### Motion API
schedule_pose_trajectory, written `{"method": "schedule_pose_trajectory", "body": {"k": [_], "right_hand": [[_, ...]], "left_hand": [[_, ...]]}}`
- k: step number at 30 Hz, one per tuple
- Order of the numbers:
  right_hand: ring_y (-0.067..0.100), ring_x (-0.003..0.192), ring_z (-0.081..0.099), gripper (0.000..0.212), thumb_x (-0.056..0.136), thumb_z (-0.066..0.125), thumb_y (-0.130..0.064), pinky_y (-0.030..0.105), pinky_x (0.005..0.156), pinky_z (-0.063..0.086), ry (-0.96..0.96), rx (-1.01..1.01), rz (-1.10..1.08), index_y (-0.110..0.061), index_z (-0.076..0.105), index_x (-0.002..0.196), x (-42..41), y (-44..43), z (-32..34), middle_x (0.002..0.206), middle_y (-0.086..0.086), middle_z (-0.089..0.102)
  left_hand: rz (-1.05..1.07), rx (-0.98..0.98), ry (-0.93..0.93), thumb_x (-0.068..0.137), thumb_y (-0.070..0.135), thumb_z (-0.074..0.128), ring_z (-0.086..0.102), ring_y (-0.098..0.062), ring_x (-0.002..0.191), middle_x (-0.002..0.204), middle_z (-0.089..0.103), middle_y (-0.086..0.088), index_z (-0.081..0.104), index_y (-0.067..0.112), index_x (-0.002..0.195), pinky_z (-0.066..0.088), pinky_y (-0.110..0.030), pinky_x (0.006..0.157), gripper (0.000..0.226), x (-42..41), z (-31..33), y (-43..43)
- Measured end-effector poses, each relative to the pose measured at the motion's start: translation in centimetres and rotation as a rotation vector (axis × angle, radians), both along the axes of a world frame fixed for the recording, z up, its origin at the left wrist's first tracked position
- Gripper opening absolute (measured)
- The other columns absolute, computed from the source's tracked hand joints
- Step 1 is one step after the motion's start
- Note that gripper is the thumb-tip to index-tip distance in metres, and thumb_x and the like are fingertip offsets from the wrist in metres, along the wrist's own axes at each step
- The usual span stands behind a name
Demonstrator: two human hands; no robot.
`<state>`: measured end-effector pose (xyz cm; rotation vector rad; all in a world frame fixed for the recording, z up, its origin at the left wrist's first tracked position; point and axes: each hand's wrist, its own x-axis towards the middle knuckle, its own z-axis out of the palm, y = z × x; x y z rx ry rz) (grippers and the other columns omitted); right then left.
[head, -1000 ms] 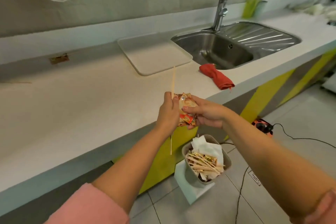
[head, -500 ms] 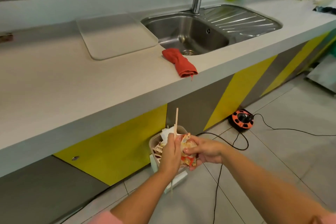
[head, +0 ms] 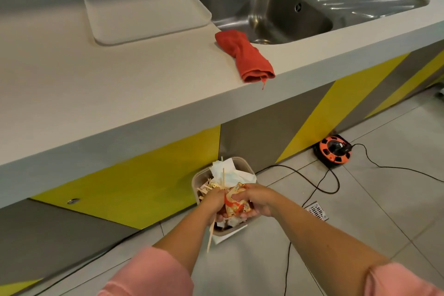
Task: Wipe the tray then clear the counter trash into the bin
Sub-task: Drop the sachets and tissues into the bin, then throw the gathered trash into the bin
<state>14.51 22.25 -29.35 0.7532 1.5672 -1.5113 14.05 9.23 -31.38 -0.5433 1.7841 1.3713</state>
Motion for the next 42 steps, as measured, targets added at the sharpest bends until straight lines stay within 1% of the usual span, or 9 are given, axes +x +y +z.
{"method": "schedule_pose_trajectory", "body": {"k": [7, 10, 13, 17, 24, 28, 34, 39, 42], "right_hand": [[0.028, 0.103, 0.06, 0.044, 0.087, 0.063, -0.005, 0.037, 0.067, 0.06, -0.026, 0.041, -0.094, -0.009, 0.047, 0.128, -2.0, 0.4, -2.7, 0.124, 0.014, 0.058], [0.031, 0.114, 0.055, 0.056, 0.089, 0.063, -0.018, 0.043, 0.095, 0.05, 0.003, 0.203, -0.021, -0.013, 0.036, 0.138, -2.2, 0.4, -3.1, 0.133, 0.014, 0.05], [0.031, 0.126, 0.047, 0.06, 0.091, 0.06, -0.019, 0.042, 0.103, 0.044, 0.087, 0.371, 0.1, -0.011, 0.03, 0.142, -2.5, 0.3, -2.6, 0.142, 0.015, 0.041], [0.026, 0.11, 0.055, 0.044, 0.094, 0.053, -0.016, 0.039, 0.101, 0.046, 0.155, 0.461, 0.33, -0.002, 0.044, 0.134, -3.2, 0.0, -0.9, 0.121, 0.016, 0.053], [0.014, 0.057, 0.053, 0.017, 0.095, 0.051, -0.014, 0.024, 0.052, 0.046, 0.141, 0.437, 0.43, -0.007, 0.052, 0.11, -3.8, -1.9, 3.1, 0.077, 0.005, 0.053], [0.013, 0.054, 0.052, 0.009, 0.095, 0.05, -0.014, 0.024, 0.05, 0.043, 0.226, 0.525, 0.605, -0.008, 0.052, 0.102, -4.5, -3.8, 6.1, 0.072, 0.003, 0.052], [0.017, 0.055, 0.056, 0.039, 0.094, 0.053, -0.02, 0.022, 0.044, 0.046, 0.218, 0.693, 1.037, -0.007, 0.049, 0.131, -4.6, -8.5, 12.1, 0.099, 0.011, 0.054], [0.021, 0.058, 0.057, 0.051, 0.094, 0.056, -0.03, 0.032, 0.066, 0.053, 0.164, 0.738, 1.201, -0.002, 0.042, 0.134, -5.1, -12.5, 18.9, 0.088, 0.01, 0.053], [0.024, 0.062, 0.061, 0.057, 0.093, 0.056, -0.035, 0.032, 0.062, 0.056, 0.131, 0.74, 1.272, -0.002, 0.038, 0.137, -6.1, -15.3, 22.9, 0.101, 0.017, 0.058]], "left_hand": [[0.025, 0.004, -0.027, 0.098, 0.015, 0.031, 0.055, -0.015, 0.063, 0.076, 0.06, -0.004, 0.057, 0.017, 0.093, 0.043, -0.02, 0.049, 0.027, -2.3, -2.3, 0.8], [0.095, 0.041, 0.041, 0.098, 0.022, 0.036, 0.061, -0.023, 0.096, 0.11, 0.063, -0.005, 0.05, 0.018, 0.122, 0.053, -0.035, 0.079, 0.028, -3.0, -3.1, 0.7], [0.125, -0.001, 0.062, 0.098, 0.024, 0.035, 0.045, -0.031, 0.125, 0.14, 0.044, -0.005, 0.027, 0.024, 0.145, 0.04, -0.044, 0.104, 0.047, -3.5, -2.6, 0.3], [0.183, -0.039, 0.156, 0.099, 0.016, 0.036, 0.051, -0.026, 0.112, 0.137, 0.047, -0.007, 0.034, 0.016, 0.142, 0.042, -0.036, 0.095, 0.043, -4.0, -0.9, -0.3], [0.004, -0.18, 0.224, 0.097, 0.012, 0.041, 0.054, -0.018, 0.075, 0.113, 0.059, -0.014, 0.049, 0.011, 0.125, 0.037, -0.02, 0.05, 0.029, -4.0, 3.4, -2.1], [-0.272, -0.271, 0.333, 0.096, 0.017, 0.046, 0.054, -0.021, 0.087, 0.118, 0.06, -0.016, 0.055, 0.008, 0.117, 0.049, -0.027, 0.065, 0.024, -3.8, 6.7, -3.9], [-0.965, -0.54, 0.435, 0.093, 0.026, 0.052, 0.055, -0.025, 0.105, 0.118, 0.058, -0.012, 0.053, 0.008, 0.124, 0.039, -0.031, 0.077, 0.036, -3.3, 13.4, -6.8], [-1.075, -0.582, 0.513, 0.089, 0.027, 0.06, 0.054, -0.027, 0.117, 0.134, 0.053, -0.009, 0.045, 0.012, 0.135, 0.044, -0.036, 0.093, 0.05, -3.0, 20.7, -10.2], [-1.05, -0.514, 0.425, 0.09, 0.025, 0.06, 0.063, -0.029, 0.106, 0.127, 0.058, -0.011, 0.044, 0.012, 0.134, 0.051, -0.03, 0.071, 0.048, -3.5, 24.4, -13.2]]}}
